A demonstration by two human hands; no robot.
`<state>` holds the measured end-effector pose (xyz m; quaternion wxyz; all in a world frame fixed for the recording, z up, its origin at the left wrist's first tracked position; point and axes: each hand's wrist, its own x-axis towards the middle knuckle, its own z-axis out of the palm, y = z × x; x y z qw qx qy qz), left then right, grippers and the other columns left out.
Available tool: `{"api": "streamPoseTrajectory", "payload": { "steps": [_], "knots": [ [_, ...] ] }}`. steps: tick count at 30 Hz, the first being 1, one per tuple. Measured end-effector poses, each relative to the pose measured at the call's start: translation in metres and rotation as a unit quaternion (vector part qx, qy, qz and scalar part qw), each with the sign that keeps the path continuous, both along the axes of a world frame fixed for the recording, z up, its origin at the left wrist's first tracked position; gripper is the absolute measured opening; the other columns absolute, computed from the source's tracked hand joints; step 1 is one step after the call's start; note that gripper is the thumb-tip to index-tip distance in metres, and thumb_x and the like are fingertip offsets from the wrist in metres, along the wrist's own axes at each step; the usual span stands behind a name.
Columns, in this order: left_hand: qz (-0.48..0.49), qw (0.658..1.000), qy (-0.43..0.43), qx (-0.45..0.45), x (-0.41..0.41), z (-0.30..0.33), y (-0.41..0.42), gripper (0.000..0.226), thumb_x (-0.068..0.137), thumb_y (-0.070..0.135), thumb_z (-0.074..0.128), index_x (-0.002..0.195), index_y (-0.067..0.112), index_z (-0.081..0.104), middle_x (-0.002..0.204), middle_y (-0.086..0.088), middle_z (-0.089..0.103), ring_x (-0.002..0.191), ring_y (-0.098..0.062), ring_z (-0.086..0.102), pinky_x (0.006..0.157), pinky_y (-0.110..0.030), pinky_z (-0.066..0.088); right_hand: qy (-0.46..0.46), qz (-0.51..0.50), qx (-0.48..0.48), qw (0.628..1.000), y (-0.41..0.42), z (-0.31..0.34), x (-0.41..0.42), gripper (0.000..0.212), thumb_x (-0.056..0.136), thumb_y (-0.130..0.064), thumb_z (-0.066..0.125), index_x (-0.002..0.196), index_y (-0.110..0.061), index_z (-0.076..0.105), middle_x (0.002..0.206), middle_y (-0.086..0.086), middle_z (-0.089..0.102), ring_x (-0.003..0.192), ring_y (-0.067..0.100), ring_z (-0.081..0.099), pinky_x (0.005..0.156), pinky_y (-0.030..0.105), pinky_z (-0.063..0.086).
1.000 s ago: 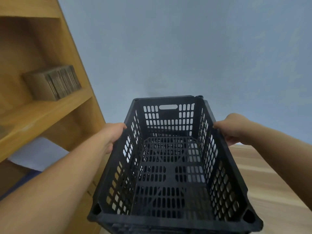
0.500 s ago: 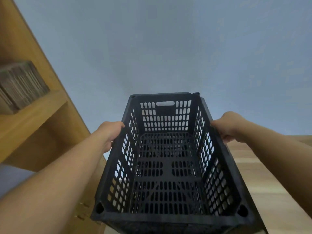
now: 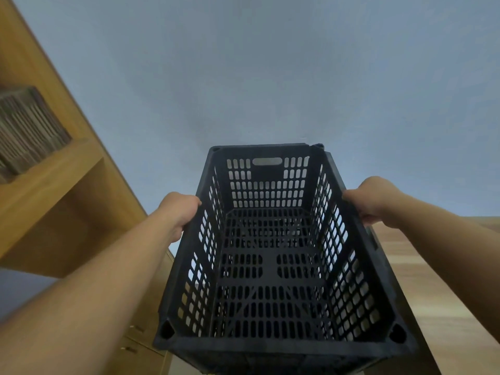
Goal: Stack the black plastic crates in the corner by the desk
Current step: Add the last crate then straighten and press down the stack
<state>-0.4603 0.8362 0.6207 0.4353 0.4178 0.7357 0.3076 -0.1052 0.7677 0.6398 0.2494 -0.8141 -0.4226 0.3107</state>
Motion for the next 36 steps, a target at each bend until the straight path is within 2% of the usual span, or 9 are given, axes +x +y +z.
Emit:
{"api": "streamPoseTrajectory", "payload": {
  "steps": [7,10,16,21,24,26,29,31,36],
  "knots": [
    [-0.025,0.999,0.001,-0.019,-0.002,0.000,0.005,0.020,0.108,0.009,0.054,0.097,0.002,0.069,0.105,-0.026,0.078,0.101,-0.043,0.077,0.095,-0.053,0.063,0.029,0.005,0.001,1.000,0.005,-0.008,0.003,0.025,0.095,-0.016,0.058,0.082,0.005,0.063,0.070,0.019,0.069,0.053,0.031,0.069,0.045,0.027,0.055],
    [-0.043,0.999,0.027,-0.005,-0.008,-0.008,0.000,0.025,0.109,0.022,0.056,0.097,0.008,0.072,0.104,-0.022,0.080,0.099,-0.042,0.077,0.095,-0.057,0.063,0.038,0.011,-0.007,0.999,0.002,-0.009,0.004,0.025,0.097,-0.016,0.057,0.087,0.006,0.065,0.071,0.018,0.069,0.052,0.027,0.070,0.043,0.025,0.053],
    [-0.043,0.998,0.041,0.017,-0.015,-0.015,-0.006,0.025,0.105,0.038,0.059,0.103,0.017,0.072,0.105,-0.017,0.080,0.097,-0.040,0.078,0.089,-0.060,0.065,0.047,0.018,-0.025,0.998,0.003,-0.008,0.006,0.029,0.098,-0.016,0.056,0.101,0.010,0.066,0.086,0.025,0.075,0.068,0.035,0.077,0.054,0.032,0.062],
    [-0.068,0.994,0.084,0.023,-0.009,-0.016,-0.018,0.039,0.108,0.050,0.047,0.132,0.022,0.059,0.120,-0.009,0.073,0.105,-0.036,0.074,0.096,-0.056,0.063,0.009,0.016,-0.014,1.000,-0.004,-0.009,0.000,0.037,0.103,-0.022,0.054,0.102,0.012,0.068,0.075,0.018,0.074,0.054,0.026,0.071,0.045,0.025,0.052],
    [-0.065,0.993,0.096,0.023,-0.008,-0.015,-0.024,0.049,0.107,0.056,0.044,0.138,0.021,0.059,0.128,-0.009,0.071,0.113,-0.035,0.070,0.103,-0.055,0.058,-0.066,0.032,-0.004,0.997,-0.012,-0.015,-0.007,0.046,0.105,-0.030,0.047,0.102,0.009,0.071,0.078,0.018,0.074,0.058,0.024,0.068,0.052,0.027,0.047],
    [-0.071,0.993,0.097,0.016,-0.009,-0.014,-0.026,0.055,0.107,0.058,0.042,0.141,0.019,0.060,0.132,-0.009,0.070,0.116,-0.035,0.068,0.106,-0.054,0.056,-0.085,0.034,0.008,0.996,-0.019,-0.022,-0.012,0.042,0.105,-0.031,0.046,0.105,0.005,0.069,0.084,0.016,0.072,0.071,0.026,0.067,0.064,0.034,0.052],
    [-0.084,0.993,0.084,0.002,-0.011,-0.014,-0.028,0.064,0.107,0.061,0.036,0.148,0.017,0.058,0.138,-0.010,0.069,0.120,-0.036,0.068,0.109,-0.054,0.055,-0.081,0.043,0.012,0.996,-0.039,-0.029,-0.021,0.021,0.102,-0.027,0.049,0.110,-0.008,0.056,0.086,0.005,0.063,0.076,0.021,0.061,0.069,0.037,0.051],
    [-0.089,0.993,0.080,0.009,-0.011,-0.013,-0.030,0.063,0.108,0.060,0.036,0.147,0.016,0.059,0.138,-0.010,0.070,0.120,-0.035,0.067,0.110,-0.053,0.053,-0.079,0.052,0.003,0.996,-0.054,-0.036,-0.026,0.018,0.102,-0.026,0.049,0.116,-0.015,0.048,0.092,0.006,0.063,0.082,0.025,0.065,0.075,0.042,0.057],
    [-0.109,0.990,0.085,0.024,-0.009,-0.012,-0.038,0.057,0.111,0.051,0.034,0.151,0.017,0.057,0.143,-0.007,0.065,0.118,-0.029,0.062,0.102,-0.043,0.049,-0.095,0.056,-0.004,0.994,-0.077,-0.044,-0.034,0.020,0.102,-0.023,0.048,0.119,-0.014,0.045,0.090,0.008,0.065,0.076,0.026,0.068,0.072,0.046,0.060]
  ]
}}
